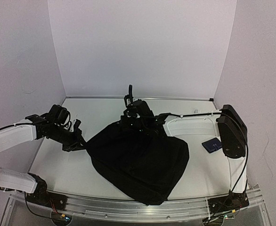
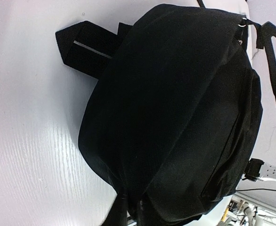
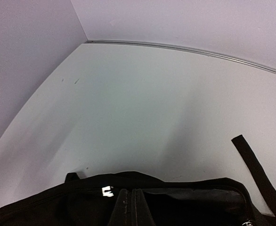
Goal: Pack the student bag
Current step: Zip the student bag at the center of the board.
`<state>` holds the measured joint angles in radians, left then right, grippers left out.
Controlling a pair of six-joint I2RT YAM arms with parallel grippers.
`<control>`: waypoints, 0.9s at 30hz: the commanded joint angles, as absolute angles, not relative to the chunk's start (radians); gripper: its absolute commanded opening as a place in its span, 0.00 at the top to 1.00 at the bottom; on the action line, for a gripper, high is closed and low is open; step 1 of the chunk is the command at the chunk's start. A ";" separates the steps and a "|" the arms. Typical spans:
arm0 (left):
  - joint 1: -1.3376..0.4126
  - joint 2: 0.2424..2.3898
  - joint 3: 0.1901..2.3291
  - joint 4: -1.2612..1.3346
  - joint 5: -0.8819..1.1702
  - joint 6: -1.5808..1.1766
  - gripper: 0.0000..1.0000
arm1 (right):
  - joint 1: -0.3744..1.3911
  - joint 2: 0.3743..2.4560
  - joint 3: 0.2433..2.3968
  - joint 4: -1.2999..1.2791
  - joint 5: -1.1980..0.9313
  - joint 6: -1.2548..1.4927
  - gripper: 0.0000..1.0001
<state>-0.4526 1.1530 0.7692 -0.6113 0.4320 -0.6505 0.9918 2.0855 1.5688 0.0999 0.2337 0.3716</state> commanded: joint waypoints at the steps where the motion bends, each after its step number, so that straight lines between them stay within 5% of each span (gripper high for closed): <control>1: -0.447 1.172 0.901 -0.647 0.359 -0.518 0.67 | 0.989 1.999 1.571 0.107 0.123 0.409 1.00; 4: -0.446 1.226 1.001 -0.632 0.344 -0.416 0.37 | 0.989 1.997 1.577 0.106 0.090 0.422 1.00; 8: -0.446 1.332 1.100 -0.547 0.381 -0.254 0.22 | 0.989 1.993 1.577 0.108 0.072 0.439 1.00; 20: -0.448 1.618 1.236 -0.417 0.492 -0.085 0.17 | 0.989 1.973 1.577 0.105 0.073 0.461 1.00; 27: -0.448 1.696 1.272 -0.400 0.563 -0.086 0.24 | 0.989 1.966 1.560 0.097 0.091 0.463 1.00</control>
